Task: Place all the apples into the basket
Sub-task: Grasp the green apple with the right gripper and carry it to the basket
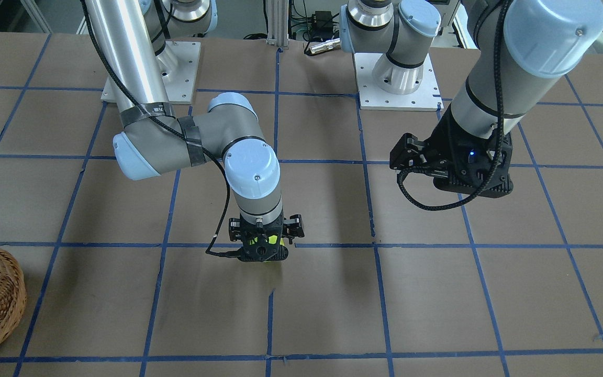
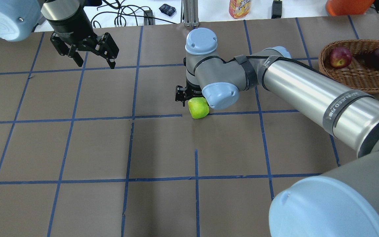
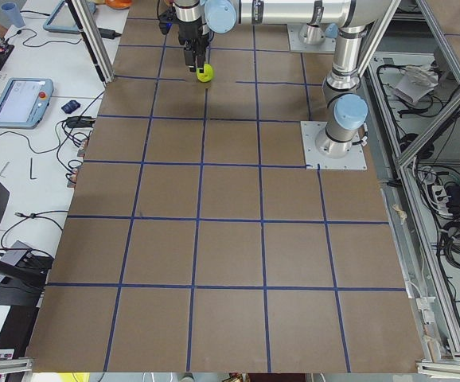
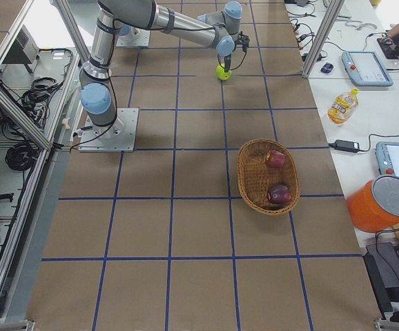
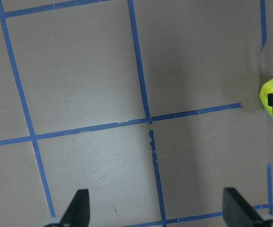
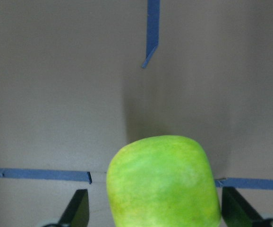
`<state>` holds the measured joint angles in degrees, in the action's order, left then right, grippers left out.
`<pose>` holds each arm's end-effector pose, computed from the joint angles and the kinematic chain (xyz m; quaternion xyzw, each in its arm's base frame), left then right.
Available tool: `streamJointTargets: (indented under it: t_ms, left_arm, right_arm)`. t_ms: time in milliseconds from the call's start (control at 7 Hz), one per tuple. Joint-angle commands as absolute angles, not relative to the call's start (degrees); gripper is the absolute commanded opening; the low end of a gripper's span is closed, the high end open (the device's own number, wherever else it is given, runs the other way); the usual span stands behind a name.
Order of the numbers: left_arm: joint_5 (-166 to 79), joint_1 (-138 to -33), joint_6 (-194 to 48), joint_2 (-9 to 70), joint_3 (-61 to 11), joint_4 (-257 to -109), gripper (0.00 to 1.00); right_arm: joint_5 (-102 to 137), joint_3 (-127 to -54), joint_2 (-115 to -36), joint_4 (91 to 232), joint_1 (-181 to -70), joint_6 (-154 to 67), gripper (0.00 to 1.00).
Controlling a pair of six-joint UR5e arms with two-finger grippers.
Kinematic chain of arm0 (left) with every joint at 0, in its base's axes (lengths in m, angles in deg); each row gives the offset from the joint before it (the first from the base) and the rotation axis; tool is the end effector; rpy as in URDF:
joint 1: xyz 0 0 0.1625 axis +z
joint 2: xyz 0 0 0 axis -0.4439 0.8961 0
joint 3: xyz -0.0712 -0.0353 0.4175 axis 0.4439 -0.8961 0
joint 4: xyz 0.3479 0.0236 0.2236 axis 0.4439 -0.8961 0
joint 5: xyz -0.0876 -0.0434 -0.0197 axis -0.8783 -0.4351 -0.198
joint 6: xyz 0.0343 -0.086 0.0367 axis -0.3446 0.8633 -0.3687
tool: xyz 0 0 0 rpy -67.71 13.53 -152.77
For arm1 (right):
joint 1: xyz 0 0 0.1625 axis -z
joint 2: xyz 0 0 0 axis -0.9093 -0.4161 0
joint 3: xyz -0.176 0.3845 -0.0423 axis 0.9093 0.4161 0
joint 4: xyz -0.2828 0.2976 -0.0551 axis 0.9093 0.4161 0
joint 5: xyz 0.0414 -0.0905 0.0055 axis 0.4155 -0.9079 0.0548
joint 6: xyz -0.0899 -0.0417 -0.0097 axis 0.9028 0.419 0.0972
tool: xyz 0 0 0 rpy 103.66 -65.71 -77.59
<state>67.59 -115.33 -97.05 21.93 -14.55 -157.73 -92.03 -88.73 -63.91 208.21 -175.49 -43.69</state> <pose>-0.1237 -0.5713 0.4633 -0.0723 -0.9971 -0.0240 0.0050 0.3554 -0.5657 0.2117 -0.0282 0.9991 0.0078 0.0301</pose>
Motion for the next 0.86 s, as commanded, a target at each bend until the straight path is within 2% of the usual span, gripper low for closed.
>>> streamJointTargets:
  t_ms: [0,286,429,714]
  left_arm:
    - [67.6,-115.4,-97.0,21.9,-14.7,-157.8,1.00]
    - [67.6,-115.5,-96.9,21.9,-14.7,-157.7,1.00]
    - [67.7,-115.5,-96.9,21.8,-14.6,-157.4,1.00]
    - [67.7,-115.5,-96.7,21.9,-14.0,-157.1,1.00]
  right_arm:
    - [-92.5,-90.3,-61.9,209.4,-176.3,-40.5,0.89]
    - [-92.5,-89.6,-62.0,209.5,-176.2,-40.6,0.49]
    - [-91.7,-88.8,-63.5,208.5,-174.5,-40.6,0.45]
    - [-91.8,-84.7,-69.2,198.8,-163.2,-40.4,0.46]
